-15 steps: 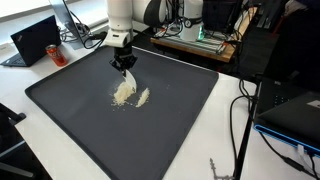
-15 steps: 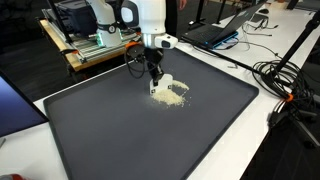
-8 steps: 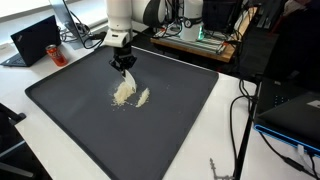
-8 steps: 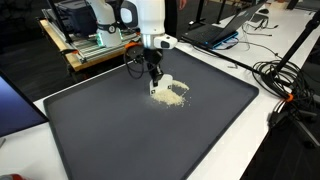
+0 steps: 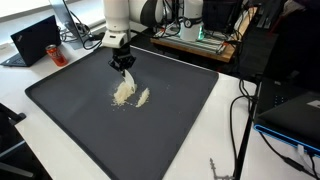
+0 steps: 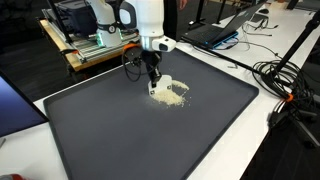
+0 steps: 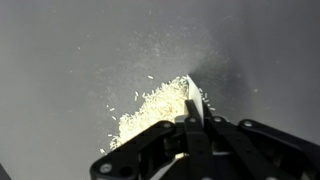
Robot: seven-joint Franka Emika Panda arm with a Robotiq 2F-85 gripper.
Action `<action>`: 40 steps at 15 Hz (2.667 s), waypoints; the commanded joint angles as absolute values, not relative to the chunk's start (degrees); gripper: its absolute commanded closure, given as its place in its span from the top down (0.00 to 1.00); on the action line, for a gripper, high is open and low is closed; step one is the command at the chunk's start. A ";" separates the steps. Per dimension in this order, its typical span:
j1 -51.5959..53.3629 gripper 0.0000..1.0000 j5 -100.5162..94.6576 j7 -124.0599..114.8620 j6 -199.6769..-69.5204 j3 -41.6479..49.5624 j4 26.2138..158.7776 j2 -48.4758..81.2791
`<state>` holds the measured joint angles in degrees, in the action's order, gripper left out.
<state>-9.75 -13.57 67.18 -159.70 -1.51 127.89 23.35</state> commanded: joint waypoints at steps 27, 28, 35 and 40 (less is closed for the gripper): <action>-10.06 0.01 -4.81 80.65 -149.36 -5.28 130.08 15.66; -9.51 0.01 -4.61 80.44 -148.87 -5.13 130.02 14.94; -2.11 0.01 -17.78 65.62 -148.86 -0.81 132.90 9.35; 2.57 0.01 -26.64 54.19 -147.19 -1.85 135.28 6.67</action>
